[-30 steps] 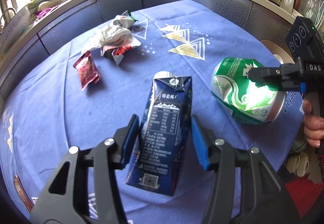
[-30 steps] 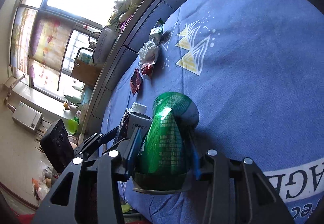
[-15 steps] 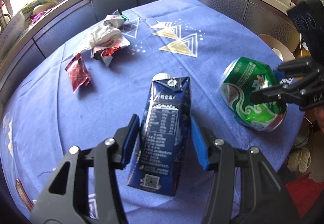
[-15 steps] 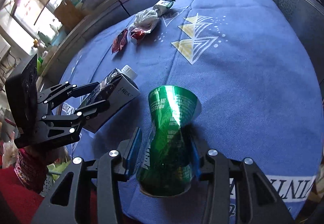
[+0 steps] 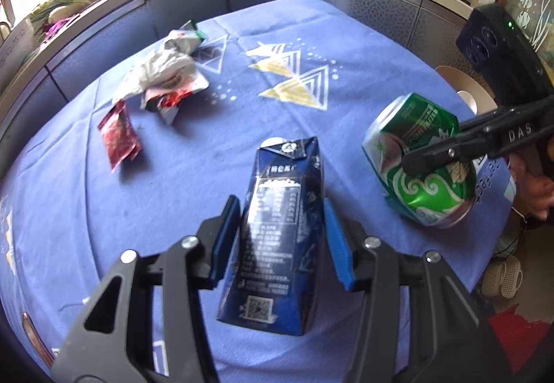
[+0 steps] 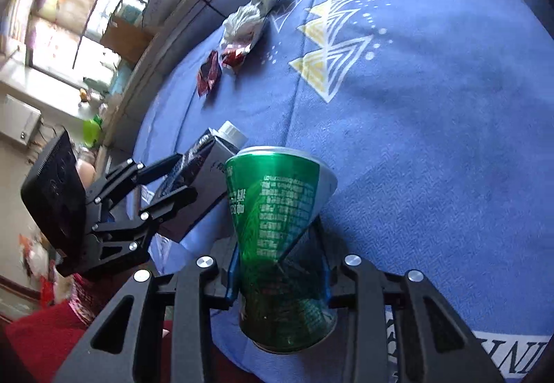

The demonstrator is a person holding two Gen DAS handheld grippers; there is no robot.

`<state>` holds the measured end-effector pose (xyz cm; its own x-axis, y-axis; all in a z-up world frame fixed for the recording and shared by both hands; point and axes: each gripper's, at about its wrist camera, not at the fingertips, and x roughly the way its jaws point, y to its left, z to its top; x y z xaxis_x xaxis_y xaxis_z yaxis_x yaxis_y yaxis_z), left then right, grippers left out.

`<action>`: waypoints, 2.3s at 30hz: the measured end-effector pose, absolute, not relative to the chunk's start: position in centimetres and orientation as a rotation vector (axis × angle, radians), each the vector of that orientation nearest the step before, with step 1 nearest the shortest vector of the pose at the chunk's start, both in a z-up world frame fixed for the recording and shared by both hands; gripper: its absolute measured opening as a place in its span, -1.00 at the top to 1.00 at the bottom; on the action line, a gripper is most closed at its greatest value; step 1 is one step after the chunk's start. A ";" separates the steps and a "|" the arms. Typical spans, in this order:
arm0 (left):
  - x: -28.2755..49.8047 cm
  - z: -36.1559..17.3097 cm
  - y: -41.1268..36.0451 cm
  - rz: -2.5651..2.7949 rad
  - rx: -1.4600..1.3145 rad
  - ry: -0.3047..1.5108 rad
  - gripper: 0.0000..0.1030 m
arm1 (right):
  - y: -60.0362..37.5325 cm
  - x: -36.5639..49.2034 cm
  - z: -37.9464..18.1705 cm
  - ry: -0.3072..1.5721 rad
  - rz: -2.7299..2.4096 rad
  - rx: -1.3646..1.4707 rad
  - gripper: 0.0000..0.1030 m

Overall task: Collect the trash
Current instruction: 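Carry the carton and can to the beige bin and open both tools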

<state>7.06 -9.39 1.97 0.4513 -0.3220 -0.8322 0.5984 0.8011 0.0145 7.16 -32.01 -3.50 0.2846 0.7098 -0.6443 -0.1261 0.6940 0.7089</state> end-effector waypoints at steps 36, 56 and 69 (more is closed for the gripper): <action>7.6 1.9 -47.4 -1.094 0.418 1.004 0.58 | -60.1 -6.1 -6.8 0.686 -0.164 0.804 0.33; 7.2 0.4 -44.8 -1.045 0.390 1.051 0.58 | -60.6 -8.5 -5.2 0.546 -0.332 0.740 -0.29; 6.8 2.6 -38.2 -0.974 0.321 0.980 0.58 | -54.8 -7.0 -1.6 0.541 -0.223 0.703 -0.29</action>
